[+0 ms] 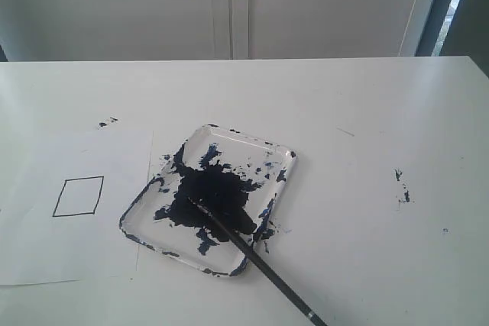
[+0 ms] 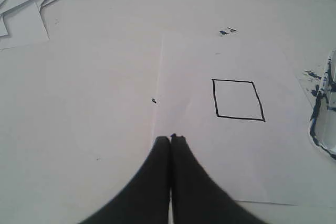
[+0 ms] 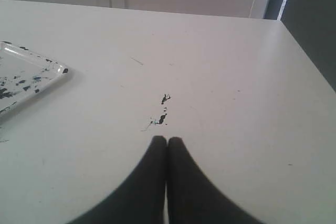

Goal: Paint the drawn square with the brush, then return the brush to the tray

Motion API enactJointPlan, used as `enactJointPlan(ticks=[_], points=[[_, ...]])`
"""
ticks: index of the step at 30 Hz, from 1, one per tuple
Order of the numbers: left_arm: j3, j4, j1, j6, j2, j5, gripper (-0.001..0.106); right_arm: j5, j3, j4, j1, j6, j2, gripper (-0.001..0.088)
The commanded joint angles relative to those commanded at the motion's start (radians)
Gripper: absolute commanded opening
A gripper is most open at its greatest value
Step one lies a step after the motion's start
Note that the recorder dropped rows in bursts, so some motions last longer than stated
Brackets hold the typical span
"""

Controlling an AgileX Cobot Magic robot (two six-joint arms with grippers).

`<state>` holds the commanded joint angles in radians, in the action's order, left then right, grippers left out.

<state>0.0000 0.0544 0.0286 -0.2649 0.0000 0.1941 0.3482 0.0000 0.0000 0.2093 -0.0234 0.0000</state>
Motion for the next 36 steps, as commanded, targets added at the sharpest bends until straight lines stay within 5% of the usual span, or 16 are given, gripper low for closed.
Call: enactJointPlan(ticks=[20, 29, 36], points=[[0.000, 0.007, 0.000, 0.003, 0.000, -0.001, 0.000, 0.000, 0.000, 0.000, 0.000, 0.000, 0.000, 0.0000], [0.000, 0.059, 0.000, 0.089, 0.000, -0.184, 0.000, -0.035, 0.000, 0.000, 0.001, 0.000, 0.000, 0.0000], [0.000, 0.059, 0.000, 0.089, 0.000, -0.188, 0.000, -0.132, 0.000, 0.000, 0.001, 0.004, 0.000, 0.0000]])
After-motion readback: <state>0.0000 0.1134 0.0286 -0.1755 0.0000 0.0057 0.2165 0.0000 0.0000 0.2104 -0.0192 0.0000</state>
